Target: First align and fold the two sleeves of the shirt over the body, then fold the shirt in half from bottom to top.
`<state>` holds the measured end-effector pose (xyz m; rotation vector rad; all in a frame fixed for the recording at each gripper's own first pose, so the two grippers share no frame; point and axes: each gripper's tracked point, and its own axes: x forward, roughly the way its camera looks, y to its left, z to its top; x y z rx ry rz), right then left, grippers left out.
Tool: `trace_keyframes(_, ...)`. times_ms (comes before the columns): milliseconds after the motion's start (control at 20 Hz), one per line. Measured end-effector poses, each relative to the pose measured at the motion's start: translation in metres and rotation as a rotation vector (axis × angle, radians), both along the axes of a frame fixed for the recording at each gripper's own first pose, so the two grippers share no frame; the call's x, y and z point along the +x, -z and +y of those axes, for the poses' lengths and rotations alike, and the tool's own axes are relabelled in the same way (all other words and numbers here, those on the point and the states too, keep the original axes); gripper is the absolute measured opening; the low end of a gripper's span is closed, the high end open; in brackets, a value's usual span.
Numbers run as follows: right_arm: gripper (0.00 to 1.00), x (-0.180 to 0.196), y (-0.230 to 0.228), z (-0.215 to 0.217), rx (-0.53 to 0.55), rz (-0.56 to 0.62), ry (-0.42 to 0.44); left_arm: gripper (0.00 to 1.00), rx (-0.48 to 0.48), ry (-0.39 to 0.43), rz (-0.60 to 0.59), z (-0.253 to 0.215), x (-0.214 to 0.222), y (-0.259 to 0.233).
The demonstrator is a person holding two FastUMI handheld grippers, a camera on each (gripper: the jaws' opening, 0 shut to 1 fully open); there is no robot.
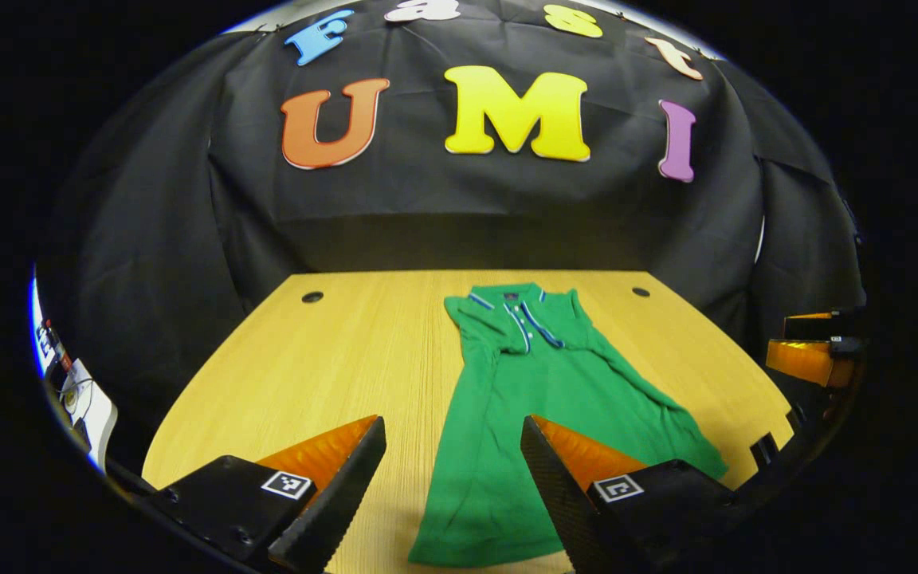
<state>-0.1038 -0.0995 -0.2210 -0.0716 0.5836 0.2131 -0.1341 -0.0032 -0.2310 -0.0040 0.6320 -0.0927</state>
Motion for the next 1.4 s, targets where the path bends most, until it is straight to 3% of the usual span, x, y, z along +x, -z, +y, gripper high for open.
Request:
trace_keyframes(250, 0.97, -0.040, 0.071, -0.023, -0.016, 0.171, 0.001, 1.00, 0.013, 0.046, 0.191, -0.001, -0.057, 0.068)
trace_keyframes(550, 0.96, -0.066, 0.140, -0.029, -0.034, 0.375, 0.004, 1.00, 0.059, 0.044, 0.304, 0.025, -0.068, 0.117)
trace_keyframes(850, 0.95, -0.065, 0.172, -0.022, -0.043, 0.444, 0.028, 1.00, 0.083, 0.078, 0.347, 0.029, -0.077, 0.126)
trace_keyframes(1300, 0.94, -0.065, 0.178, -0.016, -0.025, 0.459, 0.028, 1.00, 0.007, 0.008, 0.387, 0.018, -0.076, 0.128)
trace_keyframes(1350, 0.93, -0.066, 0.178, -0.017, -0.021, 0.461, 0.029, 0.94, 0.006, 0.012, 0.390, 0.014, -0.076, 0.129)
trace_keyframes(1400, 0.83, -0.067, 0.179, -0.017, -0.018, 0.468, 0.031, 0.90, 0.006, 0.016, 0.392, 0.011, -0.076, 0.129)
